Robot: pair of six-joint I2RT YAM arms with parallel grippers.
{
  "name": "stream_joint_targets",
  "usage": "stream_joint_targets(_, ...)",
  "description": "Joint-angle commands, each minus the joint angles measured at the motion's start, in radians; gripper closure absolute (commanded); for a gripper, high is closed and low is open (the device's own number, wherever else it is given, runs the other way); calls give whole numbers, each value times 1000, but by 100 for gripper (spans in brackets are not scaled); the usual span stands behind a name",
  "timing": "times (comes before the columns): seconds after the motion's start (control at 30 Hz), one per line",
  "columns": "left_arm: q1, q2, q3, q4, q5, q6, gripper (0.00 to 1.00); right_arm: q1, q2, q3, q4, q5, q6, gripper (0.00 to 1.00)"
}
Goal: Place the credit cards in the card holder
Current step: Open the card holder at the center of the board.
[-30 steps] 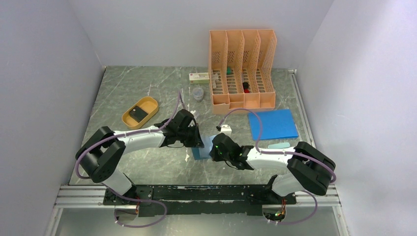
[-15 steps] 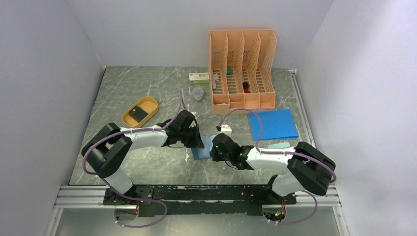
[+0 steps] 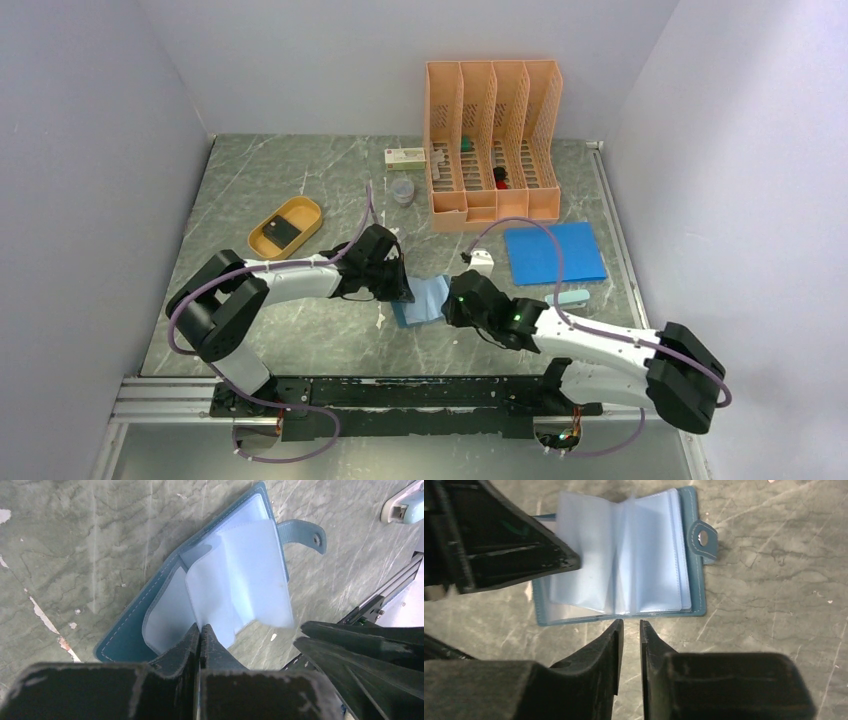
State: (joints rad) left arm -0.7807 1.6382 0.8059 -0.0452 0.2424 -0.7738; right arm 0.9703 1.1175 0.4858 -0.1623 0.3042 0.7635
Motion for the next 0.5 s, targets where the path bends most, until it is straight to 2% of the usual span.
stream_joint_targets(0.0, -1, 4, 37, -29, -14, 16, 95, -3, -77, 10, 6, -49, -35, 74)
stream_joint_targets(0.17, -1, -6, 44, -43, -8, 19, 95, -4, -8, 56, 108, -190, -43, 71)
stream_joint_targets(0.33, -1, -13, 29, -51, -15, 21, 95, -41, 130, 86, 119, -159, 29, 73)
stream_joint_targets(0.47, -1, -13, 22, -53, -8, 21, 95, -110, 209, 53, 158, -214, 41, 75)
